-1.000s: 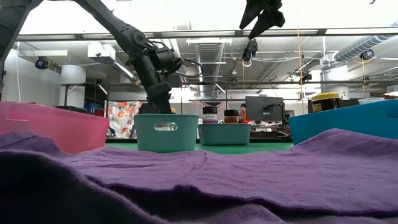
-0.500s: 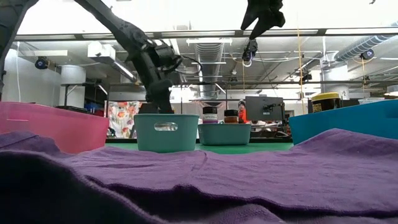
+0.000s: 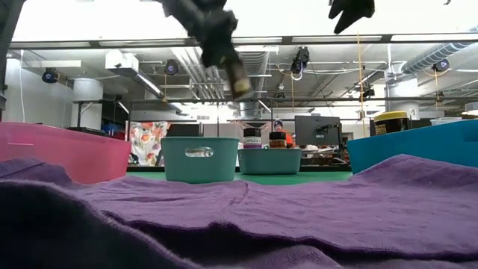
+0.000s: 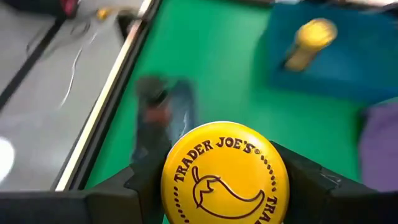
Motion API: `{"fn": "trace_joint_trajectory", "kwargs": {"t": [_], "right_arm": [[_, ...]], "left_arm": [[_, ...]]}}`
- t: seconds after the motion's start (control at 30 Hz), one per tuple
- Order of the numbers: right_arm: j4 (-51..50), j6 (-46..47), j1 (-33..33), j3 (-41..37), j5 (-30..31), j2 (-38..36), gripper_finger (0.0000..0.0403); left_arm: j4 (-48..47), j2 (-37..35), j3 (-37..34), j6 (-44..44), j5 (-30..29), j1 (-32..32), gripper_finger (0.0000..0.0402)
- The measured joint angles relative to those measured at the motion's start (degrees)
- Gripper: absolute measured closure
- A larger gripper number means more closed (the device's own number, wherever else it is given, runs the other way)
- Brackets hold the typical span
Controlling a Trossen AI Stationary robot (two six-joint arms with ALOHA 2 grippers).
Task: Sort spices by type
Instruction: Put the yellow seasoning bottle into the blue bin
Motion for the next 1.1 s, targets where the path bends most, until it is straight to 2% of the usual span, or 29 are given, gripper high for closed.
{"fn": "trace_joint_trajectory", "kwargs": {"t": [0.13,0.37,0.57,0.8,0.9,1.1], "right_arm": [[0.6,0.0,2.3,-0.1,-1.7,-3.1,0.0109],[3.5,-1.3,10.4,-0.7,-2.5,-4.7,0.0117],[3.3,-1.2,14.6,-0.8,0.4,-4.4,0.0103],[-0.5,0.8,17.1,-0.8,0.6,-5.2,0.0092],[-1.1,0.8,19.4,-0.9,0.6,-5.1,0.0095],[-1.6,1.1,22.6,-0.9,0.6,-4.5,0.0100]], "left_arm": [[2.5,0.2,3.8,-0.9,-1.3,-5.5,0.0192],[11.8,0.3,5.0,-7.6,-4.8,-12.8,0.0192],[16.7,0.5,5.0,-12.9,-12.2,-19.8,0.0192],[25.5,3.8,5.0,-19.9,-21.9,-27.0,0.0192],[28.4,5.4,5.0,-21.0,-25.5,-29.4,0.0192],[30.8,6.9,6.6,-22.9,-26.2,-30.9,0.0192]]}}
